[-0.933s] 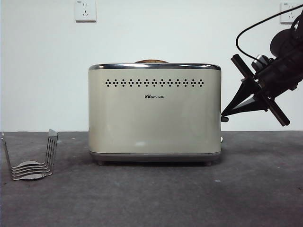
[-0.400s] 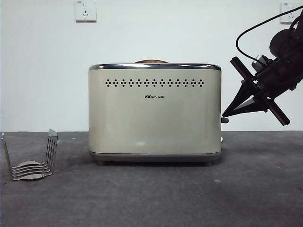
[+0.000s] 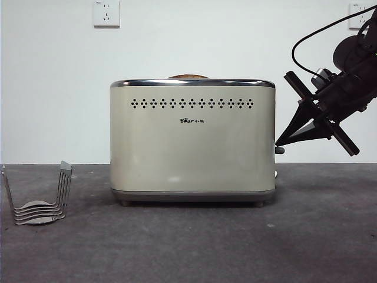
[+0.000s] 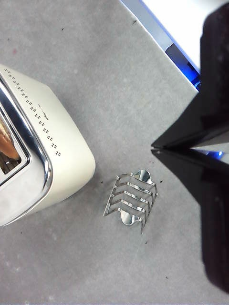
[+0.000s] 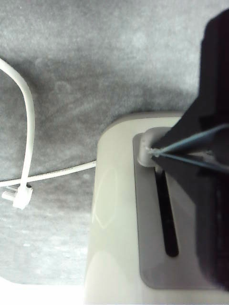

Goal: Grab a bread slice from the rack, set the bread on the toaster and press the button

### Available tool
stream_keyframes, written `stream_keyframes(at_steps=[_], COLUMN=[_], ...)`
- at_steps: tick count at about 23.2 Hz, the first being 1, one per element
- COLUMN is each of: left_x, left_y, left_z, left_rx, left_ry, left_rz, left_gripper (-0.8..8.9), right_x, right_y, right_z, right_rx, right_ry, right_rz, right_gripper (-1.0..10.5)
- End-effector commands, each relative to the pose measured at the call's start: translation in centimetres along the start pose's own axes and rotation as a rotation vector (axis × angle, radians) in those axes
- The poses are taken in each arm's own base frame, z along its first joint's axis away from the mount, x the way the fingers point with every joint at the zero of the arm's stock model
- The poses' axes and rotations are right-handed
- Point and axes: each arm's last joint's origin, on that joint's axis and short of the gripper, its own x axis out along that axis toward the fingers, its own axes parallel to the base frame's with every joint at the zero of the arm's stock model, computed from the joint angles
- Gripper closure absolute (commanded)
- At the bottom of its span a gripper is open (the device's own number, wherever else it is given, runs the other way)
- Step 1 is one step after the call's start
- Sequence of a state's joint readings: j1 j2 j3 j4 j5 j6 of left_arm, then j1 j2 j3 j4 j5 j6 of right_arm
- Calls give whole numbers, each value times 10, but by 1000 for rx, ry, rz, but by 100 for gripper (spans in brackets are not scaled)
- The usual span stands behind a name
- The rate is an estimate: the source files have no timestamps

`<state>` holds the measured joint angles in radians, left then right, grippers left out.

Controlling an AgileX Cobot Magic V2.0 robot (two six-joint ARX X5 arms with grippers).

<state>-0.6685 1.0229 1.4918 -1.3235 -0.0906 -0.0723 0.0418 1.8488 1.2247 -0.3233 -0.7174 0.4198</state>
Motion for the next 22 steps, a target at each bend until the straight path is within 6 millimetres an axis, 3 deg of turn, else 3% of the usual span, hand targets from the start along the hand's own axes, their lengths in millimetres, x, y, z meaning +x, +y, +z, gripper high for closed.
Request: stream_keyframes(at_steps=[1, 12, 22], left_x=[1, 1, 1], left_y=[0, 0, 0], left_z=[-1, -1, -1], left_rx=[-8, -16, -23], left_ry=[1, 2, 1], left_rz=[1, 2, 1], left_gripper=[817, 817, 817], right_x=[20, 25, 18], right_y=[-26, -27, -13], right_z=[-17, -18, -3], right_rx=[75, 62, 35], right_ry=[92, 107, 72], right_rz=[-98, -84, -64], right_gripper=[955, 954, 954])
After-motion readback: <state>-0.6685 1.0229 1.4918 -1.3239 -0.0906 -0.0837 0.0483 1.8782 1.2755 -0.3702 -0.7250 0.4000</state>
